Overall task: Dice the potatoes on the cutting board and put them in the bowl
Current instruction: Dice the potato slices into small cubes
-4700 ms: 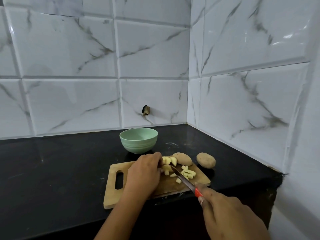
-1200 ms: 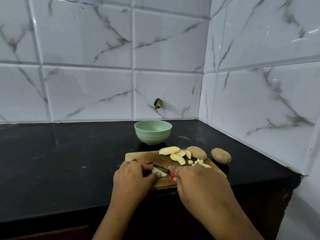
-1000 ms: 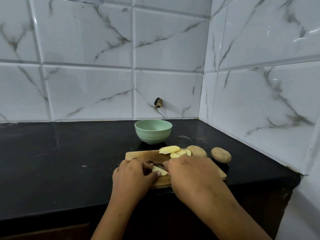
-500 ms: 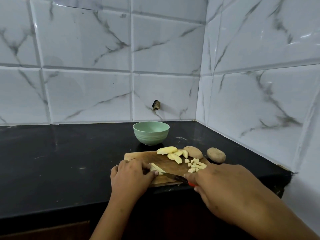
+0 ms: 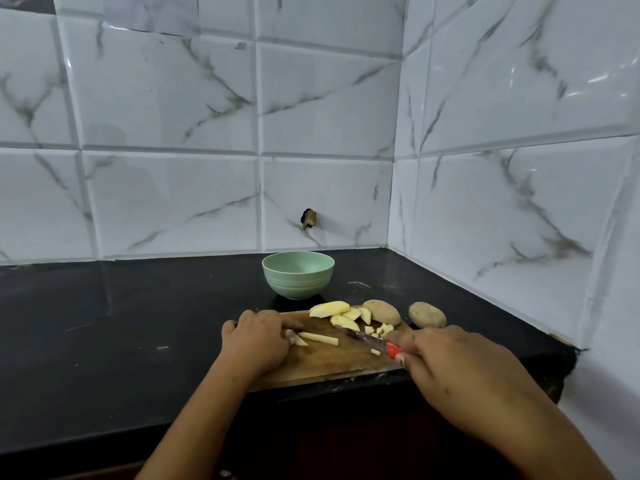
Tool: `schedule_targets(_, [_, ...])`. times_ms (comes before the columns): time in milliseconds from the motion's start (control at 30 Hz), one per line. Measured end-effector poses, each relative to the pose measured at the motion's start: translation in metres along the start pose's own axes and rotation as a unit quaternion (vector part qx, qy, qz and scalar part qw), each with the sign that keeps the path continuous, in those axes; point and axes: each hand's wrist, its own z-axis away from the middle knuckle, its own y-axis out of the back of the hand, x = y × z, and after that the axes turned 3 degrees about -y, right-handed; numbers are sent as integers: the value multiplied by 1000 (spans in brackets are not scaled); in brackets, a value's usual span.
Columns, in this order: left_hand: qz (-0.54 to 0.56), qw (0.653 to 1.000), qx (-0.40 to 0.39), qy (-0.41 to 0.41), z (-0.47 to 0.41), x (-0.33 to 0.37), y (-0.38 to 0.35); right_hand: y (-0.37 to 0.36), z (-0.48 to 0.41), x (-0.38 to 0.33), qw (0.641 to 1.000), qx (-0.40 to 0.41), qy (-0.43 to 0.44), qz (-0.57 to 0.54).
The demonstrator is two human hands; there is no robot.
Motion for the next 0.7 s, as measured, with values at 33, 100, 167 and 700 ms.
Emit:
schedule_targets(33, [-4,1000,4,-15,-2,0,-1,-2,-1,-1,1000,5,-8,-13])
schedule_targets(100, [-7,999,18,-38,-2,1,-3,-6,-2,-4,999,15,-29,-30])
schedule_targets(167, [6,998,46,-49,0,4,-6,-12,-3,-7,998,30,-41,-41])
schedule_targets(700, [126,979,158,-11,29,23,-30,-48,-10,-30,957,-243,-155,36])
